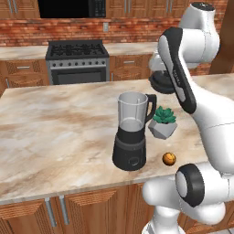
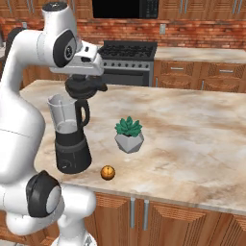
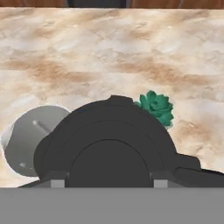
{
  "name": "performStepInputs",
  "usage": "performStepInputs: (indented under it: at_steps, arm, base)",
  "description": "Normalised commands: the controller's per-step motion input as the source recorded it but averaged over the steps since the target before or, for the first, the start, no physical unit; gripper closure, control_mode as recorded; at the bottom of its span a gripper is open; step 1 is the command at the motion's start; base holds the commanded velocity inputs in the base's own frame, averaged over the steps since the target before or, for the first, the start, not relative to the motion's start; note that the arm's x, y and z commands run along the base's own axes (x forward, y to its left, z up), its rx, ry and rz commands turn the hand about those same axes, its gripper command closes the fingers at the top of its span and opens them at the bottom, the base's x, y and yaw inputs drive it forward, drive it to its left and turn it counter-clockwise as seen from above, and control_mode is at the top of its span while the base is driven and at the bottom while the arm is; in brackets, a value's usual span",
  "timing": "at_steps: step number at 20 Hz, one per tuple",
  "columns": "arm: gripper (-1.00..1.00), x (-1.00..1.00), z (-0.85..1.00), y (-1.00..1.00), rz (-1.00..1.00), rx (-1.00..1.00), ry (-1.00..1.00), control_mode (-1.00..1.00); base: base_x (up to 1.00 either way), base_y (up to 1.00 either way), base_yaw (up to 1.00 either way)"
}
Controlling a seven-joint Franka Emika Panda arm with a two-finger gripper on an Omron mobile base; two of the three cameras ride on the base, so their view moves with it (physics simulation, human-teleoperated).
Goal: Open the blender lid, put the orange in the blender, close the lid, and start the blender.
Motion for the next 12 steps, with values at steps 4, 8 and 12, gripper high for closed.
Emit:
performStepInputs:
  at_steps: [4, 8, 12]
  arm:
    - [1.0, -0.15, -0.37, -1.0, -0.12, 0.07, 0.0, -1.0]
    - [1.0, -0.07, -0.44, -1.0, -0.13, 0.08, 0.0, -1.0]
    - [1.0, -0.02, -0.6, -1.0, -0.13, 0.11, 0.0, -1.0]
  base:
    - [0.0, 0.0, 0.0]
    - [0.0, 0.0, 0.0]
    - [0.0, 0.0, 0.0]
